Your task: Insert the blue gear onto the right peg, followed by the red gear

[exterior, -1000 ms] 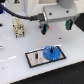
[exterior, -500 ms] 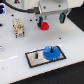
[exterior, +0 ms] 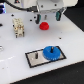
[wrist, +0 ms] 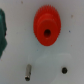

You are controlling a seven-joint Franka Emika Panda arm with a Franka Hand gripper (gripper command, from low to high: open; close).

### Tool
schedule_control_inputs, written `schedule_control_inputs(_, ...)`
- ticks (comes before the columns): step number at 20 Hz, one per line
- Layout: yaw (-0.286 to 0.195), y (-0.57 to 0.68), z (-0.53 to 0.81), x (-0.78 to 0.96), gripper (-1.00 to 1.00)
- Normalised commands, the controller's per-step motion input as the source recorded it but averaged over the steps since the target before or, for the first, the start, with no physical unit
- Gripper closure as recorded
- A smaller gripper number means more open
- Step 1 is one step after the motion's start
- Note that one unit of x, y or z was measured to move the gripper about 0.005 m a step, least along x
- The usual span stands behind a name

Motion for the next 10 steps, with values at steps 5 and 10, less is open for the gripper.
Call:
schedule_control_inputs(5,0.0,0.03,-0.32,-0.23,-1.0)
schedule_control_inputs(10,0.0,0.06,-0.28,-0.34,-1.0)
